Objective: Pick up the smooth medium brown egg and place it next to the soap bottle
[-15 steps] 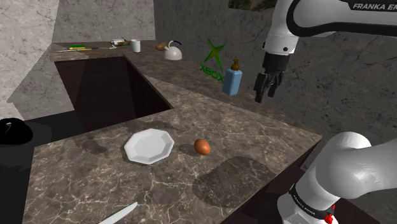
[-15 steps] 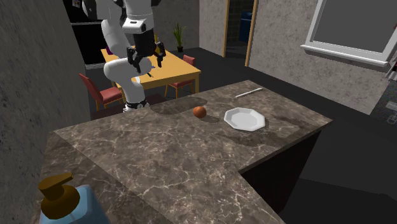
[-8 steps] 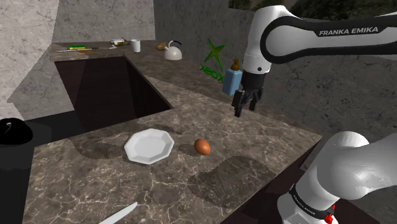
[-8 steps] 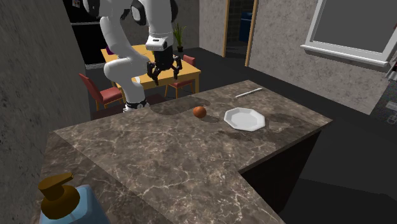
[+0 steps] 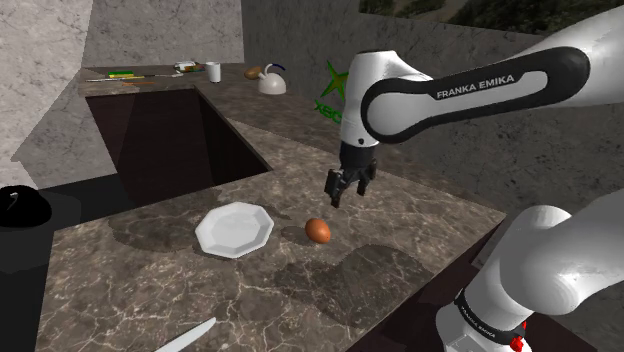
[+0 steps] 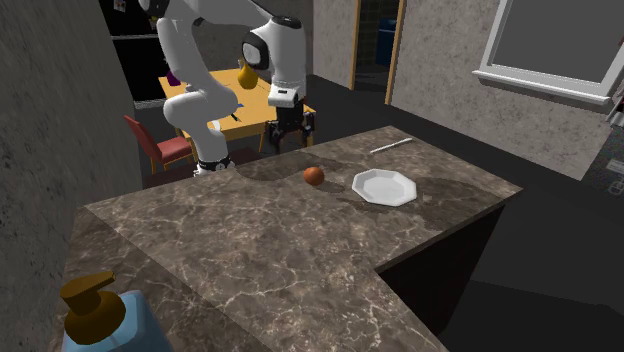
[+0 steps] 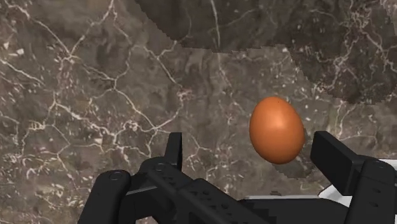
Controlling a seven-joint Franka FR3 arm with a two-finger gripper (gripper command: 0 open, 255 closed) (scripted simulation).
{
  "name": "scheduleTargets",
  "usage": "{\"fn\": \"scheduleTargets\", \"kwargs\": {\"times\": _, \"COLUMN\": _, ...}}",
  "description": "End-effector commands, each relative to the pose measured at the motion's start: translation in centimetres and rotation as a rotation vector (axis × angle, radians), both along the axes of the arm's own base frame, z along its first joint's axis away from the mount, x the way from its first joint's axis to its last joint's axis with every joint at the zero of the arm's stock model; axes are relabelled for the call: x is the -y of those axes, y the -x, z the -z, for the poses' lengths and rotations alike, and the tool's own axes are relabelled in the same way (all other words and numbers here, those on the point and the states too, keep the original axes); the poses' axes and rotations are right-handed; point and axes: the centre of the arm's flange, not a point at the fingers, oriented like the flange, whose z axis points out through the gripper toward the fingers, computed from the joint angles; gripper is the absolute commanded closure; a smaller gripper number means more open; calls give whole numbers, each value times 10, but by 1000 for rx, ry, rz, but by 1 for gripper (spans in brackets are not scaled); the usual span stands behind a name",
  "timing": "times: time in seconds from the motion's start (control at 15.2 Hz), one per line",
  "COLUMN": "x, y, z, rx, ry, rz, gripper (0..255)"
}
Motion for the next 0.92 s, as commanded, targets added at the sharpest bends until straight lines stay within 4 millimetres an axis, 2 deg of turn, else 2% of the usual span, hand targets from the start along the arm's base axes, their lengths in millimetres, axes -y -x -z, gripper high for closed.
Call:
{"fn": "scheduleTargets", "kwargs": {"times": 0.0, "x": -15, "y": -10, "z": 18, "rx": 5, "ry": 3, "rz": 6, "gripper": 0}}
{"fn": "scheduleTargets", "kwargs": {"times": 0.33, "x": -58, "y": -35, "z": 63, "rx": 14, "ry": 13, "rz": 18, "gripper": 0}}
{"fn": "scheduleTargets", "kwargs": {"times": 0.4, "x": -61, "y": -38, "z": 66, "rx": 15, "ry": 13, "rz": 19, "gripper": 0}}
{"fn": "scheduleTargets", "kwargs": {"times": 0.86, "x": -62, "y": -36, "z": 103, "rx": 15, "ry": 13, "rz": 19, "gripper": 0}}
